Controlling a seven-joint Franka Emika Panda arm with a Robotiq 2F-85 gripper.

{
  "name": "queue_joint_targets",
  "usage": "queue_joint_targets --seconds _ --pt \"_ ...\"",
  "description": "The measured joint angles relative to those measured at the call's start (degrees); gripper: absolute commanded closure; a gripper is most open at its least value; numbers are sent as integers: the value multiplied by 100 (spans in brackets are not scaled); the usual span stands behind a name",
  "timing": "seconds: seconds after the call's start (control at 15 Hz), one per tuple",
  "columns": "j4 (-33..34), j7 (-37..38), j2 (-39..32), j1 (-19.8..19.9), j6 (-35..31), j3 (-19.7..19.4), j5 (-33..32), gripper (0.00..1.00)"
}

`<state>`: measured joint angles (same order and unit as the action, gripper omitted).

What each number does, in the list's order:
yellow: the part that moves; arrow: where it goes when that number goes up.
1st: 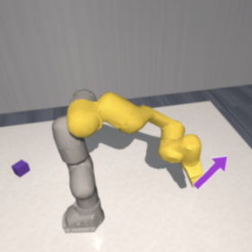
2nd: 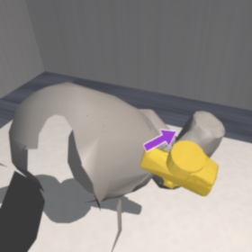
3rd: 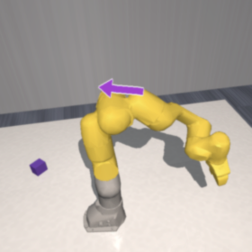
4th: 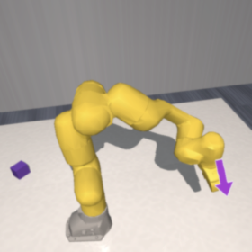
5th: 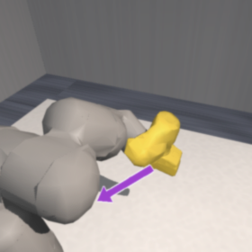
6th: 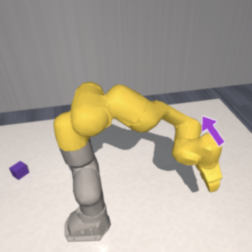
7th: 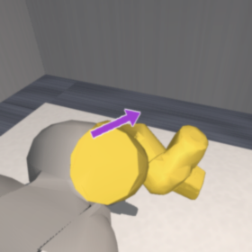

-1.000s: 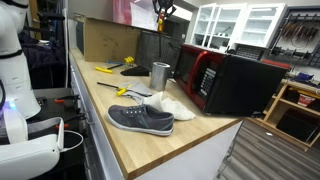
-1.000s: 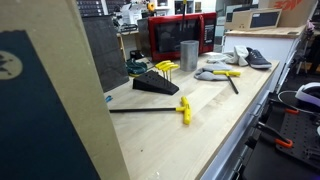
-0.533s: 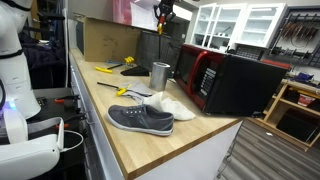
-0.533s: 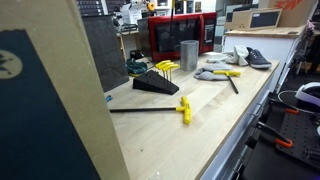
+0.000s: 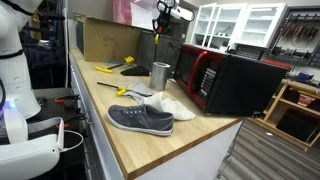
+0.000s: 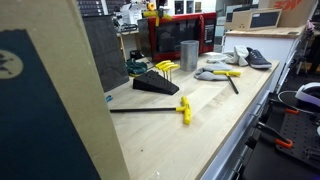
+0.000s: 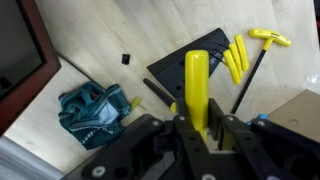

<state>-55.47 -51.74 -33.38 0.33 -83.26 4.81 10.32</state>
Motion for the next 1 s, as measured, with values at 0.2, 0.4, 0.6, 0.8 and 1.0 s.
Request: queue_joint_targets --seconds 0.2,0.4,0.6,0.8,1.0 --pt "8 -9 -124 -201 -2 84 -2 94" --pt "9 -84 -229 -385 -2 107 -9 94" --pt "9 -179 -341 -514 -2 115 -20 94" --pt "8 -309 -439 -584 1 128 -20 94" --pt "14 -371 -458 -626 3 136 -21 94"
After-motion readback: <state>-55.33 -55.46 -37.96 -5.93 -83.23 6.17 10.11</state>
